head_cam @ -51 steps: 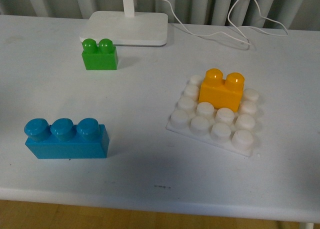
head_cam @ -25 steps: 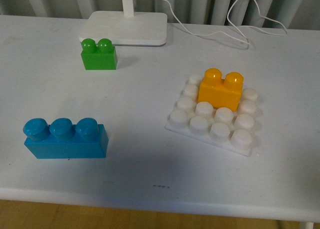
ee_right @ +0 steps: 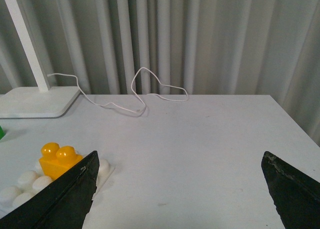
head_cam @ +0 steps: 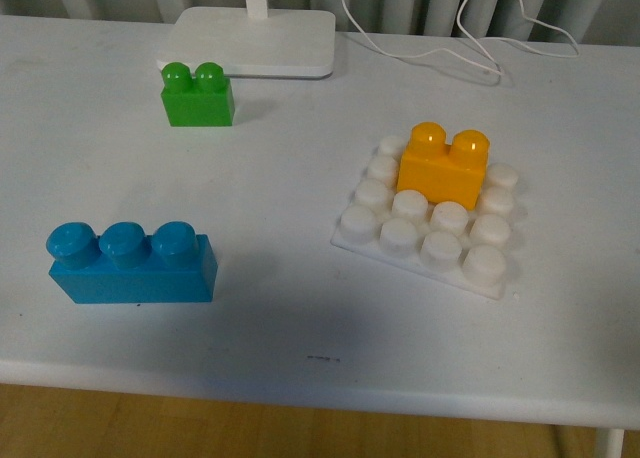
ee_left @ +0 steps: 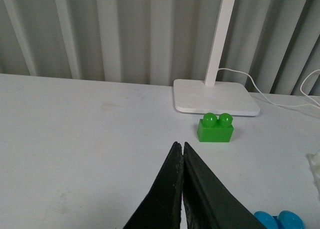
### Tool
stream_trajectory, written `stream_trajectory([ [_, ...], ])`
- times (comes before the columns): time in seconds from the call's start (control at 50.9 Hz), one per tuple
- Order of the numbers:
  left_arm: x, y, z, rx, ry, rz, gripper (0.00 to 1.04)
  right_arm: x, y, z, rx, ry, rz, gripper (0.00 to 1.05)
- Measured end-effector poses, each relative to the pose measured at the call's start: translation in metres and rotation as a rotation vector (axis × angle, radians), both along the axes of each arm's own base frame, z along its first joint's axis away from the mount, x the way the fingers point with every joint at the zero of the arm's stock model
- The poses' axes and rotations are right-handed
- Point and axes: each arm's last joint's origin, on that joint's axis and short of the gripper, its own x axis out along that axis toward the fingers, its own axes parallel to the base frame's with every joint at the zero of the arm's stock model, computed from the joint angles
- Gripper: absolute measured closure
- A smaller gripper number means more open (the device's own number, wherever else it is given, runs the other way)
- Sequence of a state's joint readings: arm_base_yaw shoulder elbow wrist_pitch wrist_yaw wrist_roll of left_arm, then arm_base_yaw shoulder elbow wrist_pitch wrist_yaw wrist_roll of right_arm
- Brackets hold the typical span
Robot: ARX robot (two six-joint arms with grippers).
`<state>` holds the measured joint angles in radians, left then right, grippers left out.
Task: Insert yellow block into base center
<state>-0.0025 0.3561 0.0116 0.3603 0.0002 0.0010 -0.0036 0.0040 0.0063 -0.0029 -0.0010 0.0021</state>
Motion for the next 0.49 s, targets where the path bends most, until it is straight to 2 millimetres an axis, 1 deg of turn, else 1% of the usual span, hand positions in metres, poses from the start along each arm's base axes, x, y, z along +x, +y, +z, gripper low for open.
stream_trajectory([
  [0.491,-0.0099,0.0000,-0.0003,0.000,0.001,0.000,1.01,0.0000,0.0000,0.0000,0.000,0.000,0.000,0.09],
])
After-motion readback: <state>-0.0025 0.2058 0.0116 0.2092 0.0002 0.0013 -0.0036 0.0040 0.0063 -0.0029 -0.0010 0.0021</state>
